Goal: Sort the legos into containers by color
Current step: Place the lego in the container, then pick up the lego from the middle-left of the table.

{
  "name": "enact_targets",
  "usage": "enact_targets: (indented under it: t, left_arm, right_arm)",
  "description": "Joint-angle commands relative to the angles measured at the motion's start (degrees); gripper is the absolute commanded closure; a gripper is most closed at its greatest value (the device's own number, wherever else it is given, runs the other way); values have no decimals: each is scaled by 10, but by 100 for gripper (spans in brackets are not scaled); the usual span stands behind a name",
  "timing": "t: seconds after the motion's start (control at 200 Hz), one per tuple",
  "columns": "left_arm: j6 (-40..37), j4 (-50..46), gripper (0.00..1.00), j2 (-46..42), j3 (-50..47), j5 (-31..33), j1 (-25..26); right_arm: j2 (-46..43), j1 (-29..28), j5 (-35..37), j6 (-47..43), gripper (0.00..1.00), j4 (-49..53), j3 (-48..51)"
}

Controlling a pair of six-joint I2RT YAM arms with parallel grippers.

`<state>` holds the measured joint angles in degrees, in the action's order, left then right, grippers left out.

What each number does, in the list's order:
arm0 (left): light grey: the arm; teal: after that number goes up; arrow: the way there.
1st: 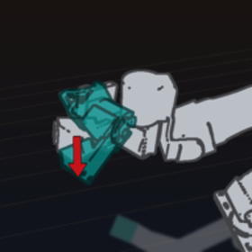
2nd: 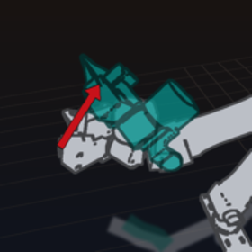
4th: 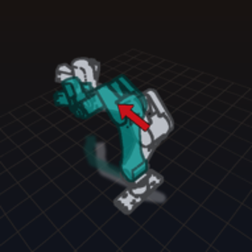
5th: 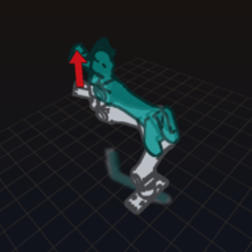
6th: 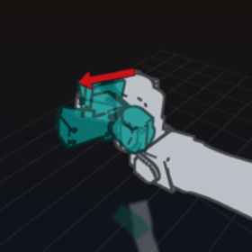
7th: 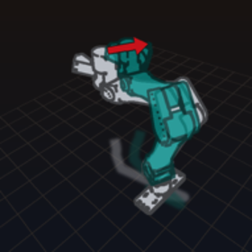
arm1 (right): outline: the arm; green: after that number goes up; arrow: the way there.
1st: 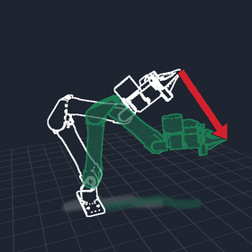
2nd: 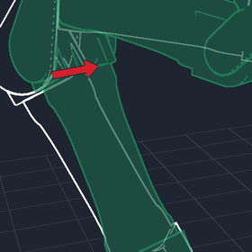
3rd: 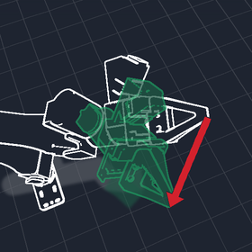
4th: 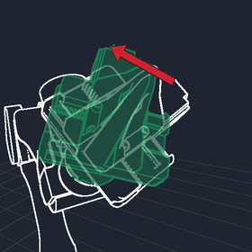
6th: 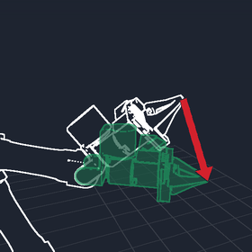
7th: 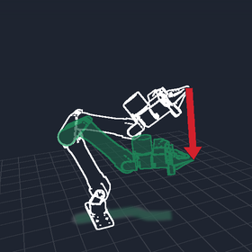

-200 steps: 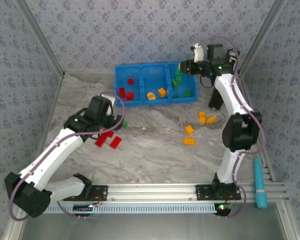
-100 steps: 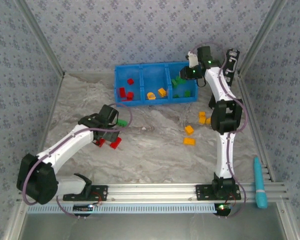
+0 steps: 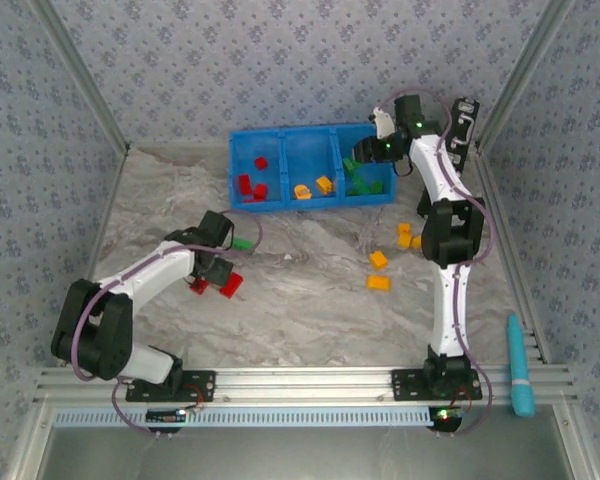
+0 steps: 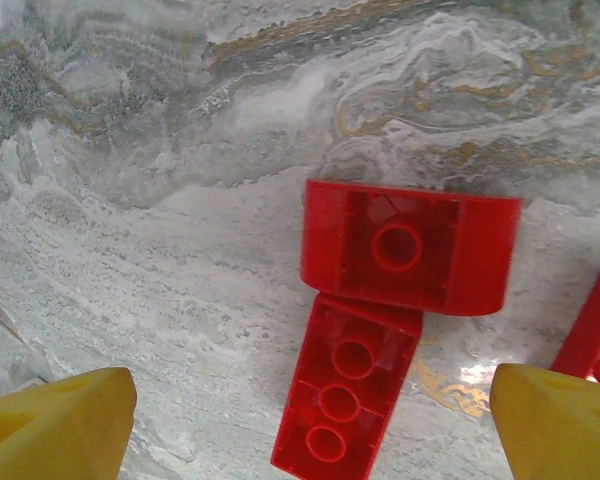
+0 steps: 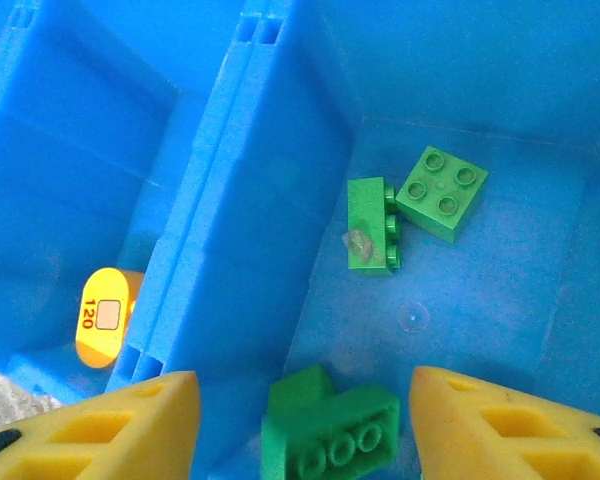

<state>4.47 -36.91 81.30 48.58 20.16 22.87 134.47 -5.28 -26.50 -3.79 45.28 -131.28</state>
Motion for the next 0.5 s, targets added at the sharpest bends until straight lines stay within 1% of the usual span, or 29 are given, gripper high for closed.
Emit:
enact_targets:
  t: [0.0, 0.065, 0.205, 0.405, 0.445, 0.495]
  left_arm:
    - [-25, 11, 11, 11, 1, -28, -16]
    - [-42, 8, 14, 26, 6, -52, -23]
    - [-82, 1, 24, 60, 9, -63, -31]
    - [-117, -8, 29, 96, 9, -56, -31]
    - [-118, -6, 34, 100, 7, -53, -31]
    - [-122, -2, 50, 104, 3, -48, -32]
  right_arm:
    - [-38, 8, -44, 1, 40, 10, 1]
    - [-42, 9, -50, 0, 39, 10, 1]
    - [-46, 15, -51, 0, 39, 17, 2]
    - [-67, 25, -51, -4, 38, 13, 28]
    - [-71, 27, -50, -4, 38, 12, 32]
    - [-75, 29, -49, -5, 38, 11, 36]
